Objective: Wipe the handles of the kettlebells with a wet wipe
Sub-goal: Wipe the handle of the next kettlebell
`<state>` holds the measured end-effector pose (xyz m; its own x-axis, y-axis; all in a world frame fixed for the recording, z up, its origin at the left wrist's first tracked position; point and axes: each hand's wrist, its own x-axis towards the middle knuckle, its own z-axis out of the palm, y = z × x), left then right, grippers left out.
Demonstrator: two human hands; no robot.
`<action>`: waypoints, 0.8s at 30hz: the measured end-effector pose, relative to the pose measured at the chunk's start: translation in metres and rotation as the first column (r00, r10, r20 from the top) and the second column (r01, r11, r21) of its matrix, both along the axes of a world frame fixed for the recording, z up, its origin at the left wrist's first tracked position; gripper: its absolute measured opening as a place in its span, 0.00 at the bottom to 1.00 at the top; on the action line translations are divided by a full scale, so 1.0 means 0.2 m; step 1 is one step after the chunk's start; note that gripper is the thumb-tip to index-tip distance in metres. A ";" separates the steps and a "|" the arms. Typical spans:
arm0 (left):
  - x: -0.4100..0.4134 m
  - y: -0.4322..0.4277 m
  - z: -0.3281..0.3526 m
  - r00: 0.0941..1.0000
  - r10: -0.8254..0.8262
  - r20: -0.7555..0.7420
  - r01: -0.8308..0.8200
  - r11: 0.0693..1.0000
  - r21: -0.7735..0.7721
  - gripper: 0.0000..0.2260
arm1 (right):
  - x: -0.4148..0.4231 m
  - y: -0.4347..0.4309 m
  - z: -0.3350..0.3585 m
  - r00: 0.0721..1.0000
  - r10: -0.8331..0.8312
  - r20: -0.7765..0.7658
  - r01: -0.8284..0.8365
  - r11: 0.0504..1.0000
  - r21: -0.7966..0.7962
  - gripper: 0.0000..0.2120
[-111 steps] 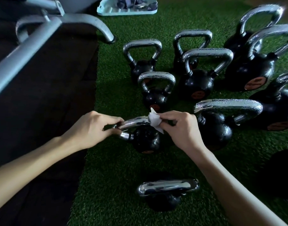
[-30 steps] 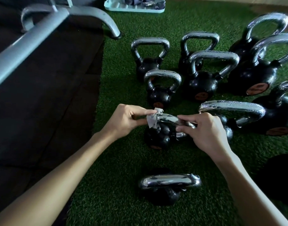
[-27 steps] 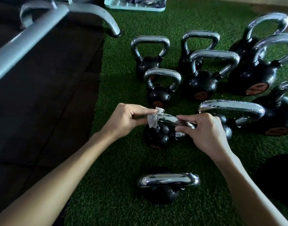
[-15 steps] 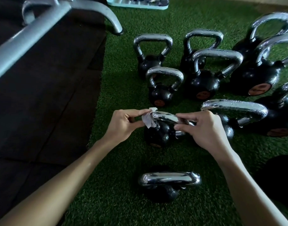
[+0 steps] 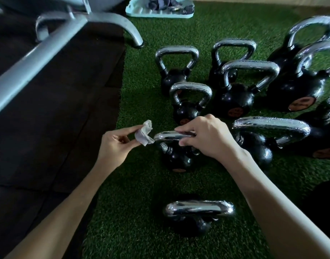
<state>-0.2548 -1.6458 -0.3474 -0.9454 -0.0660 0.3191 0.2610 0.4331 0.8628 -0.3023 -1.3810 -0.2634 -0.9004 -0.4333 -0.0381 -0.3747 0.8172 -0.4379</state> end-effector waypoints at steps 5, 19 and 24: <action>-0.01 0.10 0.16 0.998 -0.023 -0.067 0.025 0.999 0.033 0.17 | 0.01 0.01 0.00 0.999 -0.004 0.043 0.015 0.967 -0.253 0.33; -0.08 0.21 0.35 0.948 -0.312 -0.057 0.295 0.933 -0.205 0.18 | 0.09 0.06 0.01 0.995 -0.100 0.021 0.091 0.787 -0.610 0.11; -0.23 0.17 0.38 0.900 -0.375 0.224 0.431 0.680 -0.593 0.24 | 0.17 0.20 -0.05 0.927 -0.373 -0.043 0.298 0.800 -0.521 0.14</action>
